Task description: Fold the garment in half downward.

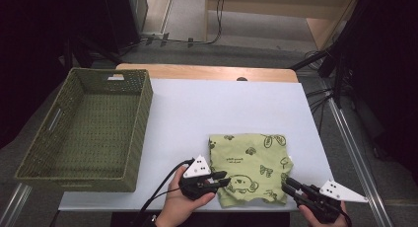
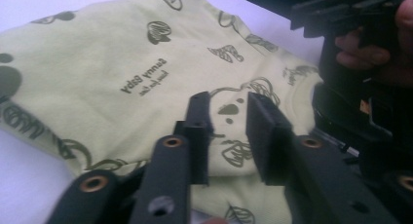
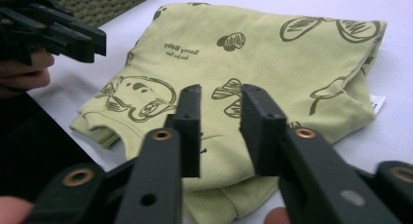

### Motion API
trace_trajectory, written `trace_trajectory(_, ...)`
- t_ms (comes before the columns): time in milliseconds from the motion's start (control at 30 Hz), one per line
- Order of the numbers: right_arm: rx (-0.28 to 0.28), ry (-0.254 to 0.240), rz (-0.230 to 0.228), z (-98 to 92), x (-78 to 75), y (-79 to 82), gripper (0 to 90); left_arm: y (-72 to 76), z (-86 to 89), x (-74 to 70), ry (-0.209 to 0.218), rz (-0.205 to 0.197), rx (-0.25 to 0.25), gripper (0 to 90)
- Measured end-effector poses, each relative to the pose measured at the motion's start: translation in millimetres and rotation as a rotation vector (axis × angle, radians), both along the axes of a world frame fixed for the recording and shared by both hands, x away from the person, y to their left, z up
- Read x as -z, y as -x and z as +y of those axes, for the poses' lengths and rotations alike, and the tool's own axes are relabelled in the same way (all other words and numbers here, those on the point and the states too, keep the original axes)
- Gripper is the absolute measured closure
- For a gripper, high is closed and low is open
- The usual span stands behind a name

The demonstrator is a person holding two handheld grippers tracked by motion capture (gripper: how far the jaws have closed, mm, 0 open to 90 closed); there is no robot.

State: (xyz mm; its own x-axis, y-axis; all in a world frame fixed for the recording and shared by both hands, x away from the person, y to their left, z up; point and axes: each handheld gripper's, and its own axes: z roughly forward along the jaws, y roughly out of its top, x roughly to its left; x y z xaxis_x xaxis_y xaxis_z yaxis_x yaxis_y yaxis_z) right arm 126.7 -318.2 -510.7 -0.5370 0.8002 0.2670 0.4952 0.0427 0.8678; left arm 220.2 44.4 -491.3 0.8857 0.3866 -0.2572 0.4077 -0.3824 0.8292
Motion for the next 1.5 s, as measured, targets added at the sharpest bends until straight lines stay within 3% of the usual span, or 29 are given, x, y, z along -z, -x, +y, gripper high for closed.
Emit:
trace_trajectory(133, -0.008, 0.016, 0.024, 4.1, 0.3, -3.1, 80.3, -1.1, -4.6, 3.1, -0.031, -0.006, -0.017, 83.4)
trace_trajectory(267, -0.001, 0.026, 0.026, 3.9, -6.4, -10.2, 87.4, -8.3, -7.7, 0.5, -0.034, -0.006, -0.043, 88.4)
trace_trajectory(467, 0.036, 0.068, 0.023, 4.4, -16.2, -27.7, 87.7, -23.9, -15.1, -11.4, -0.038, -0.022, -0.075, 88.7)
trace_trajectory(867, 0.065, 0.084, 0.010, 7.3, -33.0, -80.1, 87.7, -71.7, -32.0, -19.5, -0.069, -0.027, -0.137, 88.7)
trace_trajectory(1100, 0.082, 0.107, 0.056, 8.8, -25.7, -118.2, 87.7, -97.1, -35.8, -11.0, -0.104, 0.006, -0.177, 88.5)
trace_trajectory(1233, 0.091, 0.127, 0.091, 9.4, -16.1, -136.6, 87.7, -104.9, -34.6, -1.4, -0.146, 0.026, -0.194, 88.4)
trace_trajectory(1400, 0.088, 0.179, 0.135, 9.8, -2.8, -148.3, 87.7, -108.9, -33.3, 8.0, -0.200, 0.019, -0.212, 88.3)
trace_trajectory(1467, 0.103, 0.216, 0.160, 7.0, 5.8, -152.6, 87.6, -112.5, -31.4, 17.6, -0.255, 0.030, -0.238, 88.3)
trace_trajectory(1500, 0.113, 0.223, 0.172, 5.2, 8.2, -153.3, 87.6, -113.9, -29.2, 20.3, -0.226, 0.052, -0.246, 88.3)
